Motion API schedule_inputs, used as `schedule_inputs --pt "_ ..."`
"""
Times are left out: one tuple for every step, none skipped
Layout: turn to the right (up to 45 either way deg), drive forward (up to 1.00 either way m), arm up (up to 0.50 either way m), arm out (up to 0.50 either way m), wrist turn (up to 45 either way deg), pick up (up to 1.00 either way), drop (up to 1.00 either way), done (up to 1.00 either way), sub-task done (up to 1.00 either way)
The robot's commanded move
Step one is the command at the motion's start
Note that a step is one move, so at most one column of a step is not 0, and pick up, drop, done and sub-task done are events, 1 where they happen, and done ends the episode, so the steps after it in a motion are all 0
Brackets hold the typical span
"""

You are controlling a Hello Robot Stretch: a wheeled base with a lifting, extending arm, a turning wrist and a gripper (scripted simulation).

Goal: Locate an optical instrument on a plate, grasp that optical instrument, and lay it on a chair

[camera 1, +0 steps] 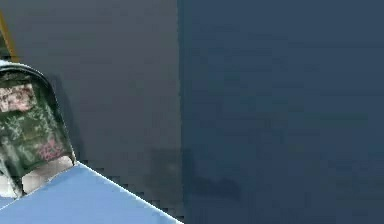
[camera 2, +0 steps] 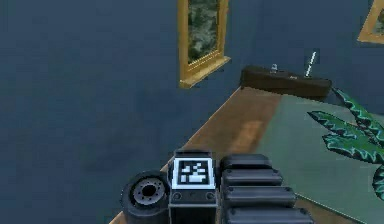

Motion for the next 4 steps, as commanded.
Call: schedule_inputs --pt "-45.0 0.0 0.0 0.0 0.0 0.0 0.0 0.0 0.0" --pt "-45.0 0.0 0.0 0.0 0.0 0.0 0.0 0.0 0.0" --pt "-45.0 0.0 0.0 0.0 0.0 0.0 0.0 0.0 0.0" --pt "-27.0 0.0 0.0 0.0 0.0 0.0 0.0 0.0 0.0"
